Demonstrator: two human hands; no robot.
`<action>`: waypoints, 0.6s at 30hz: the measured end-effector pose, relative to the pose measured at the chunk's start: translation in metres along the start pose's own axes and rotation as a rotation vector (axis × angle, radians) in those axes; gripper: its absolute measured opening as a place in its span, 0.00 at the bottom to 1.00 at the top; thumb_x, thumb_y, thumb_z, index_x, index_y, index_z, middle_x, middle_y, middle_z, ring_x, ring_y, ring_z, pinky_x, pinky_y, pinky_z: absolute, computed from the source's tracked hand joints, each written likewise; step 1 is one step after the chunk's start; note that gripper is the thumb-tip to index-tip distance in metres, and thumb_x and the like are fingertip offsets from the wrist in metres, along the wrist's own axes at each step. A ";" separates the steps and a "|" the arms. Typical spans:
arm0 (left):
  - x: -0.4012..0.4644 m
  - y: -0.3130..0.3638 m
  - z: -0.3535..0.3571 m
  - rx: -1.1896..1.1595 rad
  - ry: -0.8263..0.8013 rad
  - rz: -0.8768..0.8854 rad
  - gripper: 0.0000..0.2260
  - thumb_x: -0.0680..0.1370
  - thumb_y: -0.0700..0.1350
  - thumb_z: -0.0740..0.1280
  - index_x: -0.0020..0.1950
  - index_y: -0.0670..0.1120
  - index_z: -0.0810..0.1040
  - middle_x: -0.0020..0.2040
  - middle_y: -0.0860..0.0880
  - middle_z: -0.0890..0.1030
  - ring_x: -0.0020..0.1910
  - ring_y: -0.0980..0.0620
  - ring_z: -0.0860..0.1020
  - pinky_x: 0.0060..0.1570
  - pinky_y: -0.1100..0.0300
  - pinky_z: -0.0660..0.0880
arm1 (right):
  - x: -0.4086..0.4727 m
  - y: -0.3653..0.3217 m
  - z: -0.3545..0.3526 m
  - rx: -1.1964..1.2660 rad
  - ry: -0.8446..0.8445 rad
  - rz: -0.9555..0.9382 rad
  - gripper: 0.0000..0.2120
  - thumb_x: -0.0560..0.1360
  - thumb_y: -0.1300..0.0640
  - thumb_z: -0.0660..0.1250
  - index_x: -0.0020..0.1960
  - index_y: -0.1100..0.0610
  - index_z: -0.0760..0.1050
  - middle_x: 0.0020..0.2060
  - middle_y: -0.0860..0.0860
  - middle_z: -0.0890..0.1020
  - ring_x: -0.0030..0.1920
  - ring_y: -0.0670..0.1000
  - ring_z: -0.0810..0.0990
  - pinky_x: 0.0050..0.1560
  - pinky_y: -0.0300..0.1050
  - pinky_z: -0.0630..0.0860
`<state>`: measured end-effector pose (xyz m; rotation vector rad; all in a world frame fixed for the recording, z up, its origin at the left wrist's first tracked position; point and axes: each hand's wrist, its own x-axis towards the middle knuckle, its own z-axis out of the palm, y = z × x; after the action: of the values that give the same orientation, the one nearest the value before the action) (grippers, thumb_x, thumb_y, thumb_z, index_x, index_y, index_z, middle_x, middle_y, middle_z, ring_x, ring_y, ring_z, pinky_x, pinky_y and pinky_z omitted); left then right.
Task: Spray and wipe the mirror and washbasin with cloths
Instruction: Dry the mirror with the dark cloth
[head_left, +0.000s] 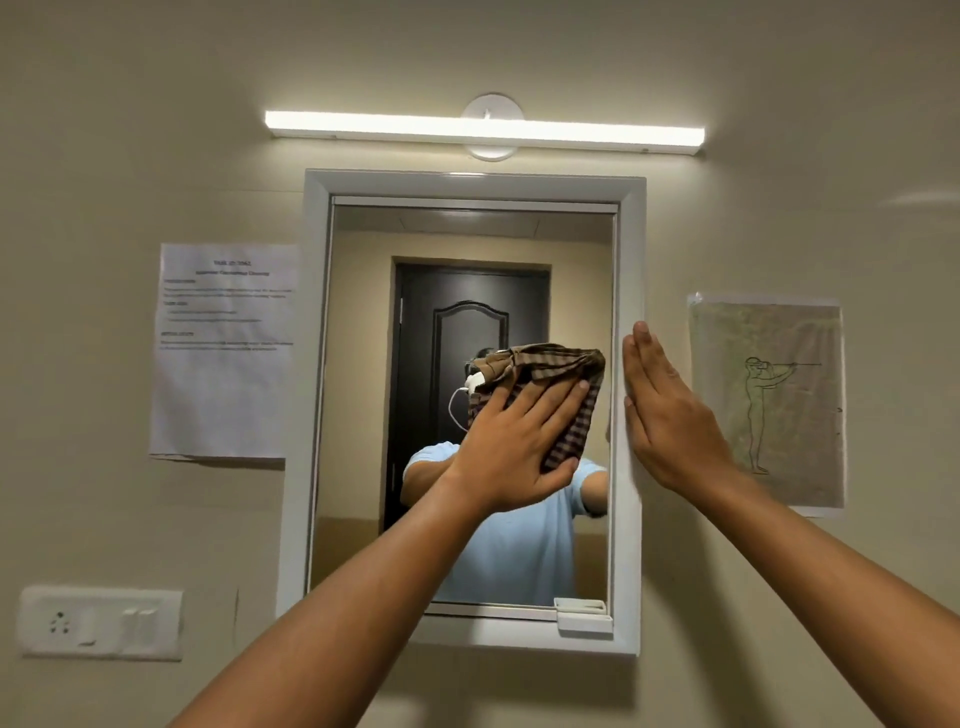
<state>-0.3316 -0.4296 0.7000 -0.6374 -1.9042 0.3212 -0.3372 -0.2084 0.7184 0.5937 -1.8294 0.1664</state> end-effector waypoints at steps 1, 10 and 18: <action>-0.004 -0.009 -0.002 0.005 -0.004 -0.017 0.35 0.79 0.62 0.56 0.81 0.48 0.53 0.78 0.48 0.64 0.75 0.47 0.63 0.73 0.47 0.54 | 0.000 -0.001 0.001 0.000 0.003 0.006 0.31 0.81 0.59 0.53 0.79 0.55 0.42 0.79 0.50 0.43 0.79 0.48 0.45 0.76 0.52 0.58; -0.041 -0.107 -0.025 0.067 0.004 -0.199 0.36 0.78 0.64 0.52 0.81 0.48 0.51 0.80 0.45 0.58 0.77 0.46 0.58 0.75 0.44 0.48 | -0.001 -0.007 0.008 -0.006 0.044 0.035 0.31 0.79 0.56 0.50 0.79 0.56 0.44 0.79 0.49 0.45 0.78 0.50 0.51 0.62 0.52 0.76; -0.097 -0.132 -0.017 0.068 0.006 -0.361 0.35 0.78 0.63 0.50 0.81 0.47 0.49 0.81 0.45 0.55 0.78 0.45 0.55 0.76 0.44 0.41 | -0.002 -0.012 0.012 -0.029 0.058 0.055 0.32 0.78 0.59 0.52 0.79 0.57 0.45 0.79 0.51 0.45 0.78 0.53 0.54 0.51 0.46 0.77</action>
<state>-0.3242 -0.5937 0.6976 -0.2407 -1.9502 0.1508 -0.3416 -0.2227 0.7101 0.5136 -1.7905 0.1918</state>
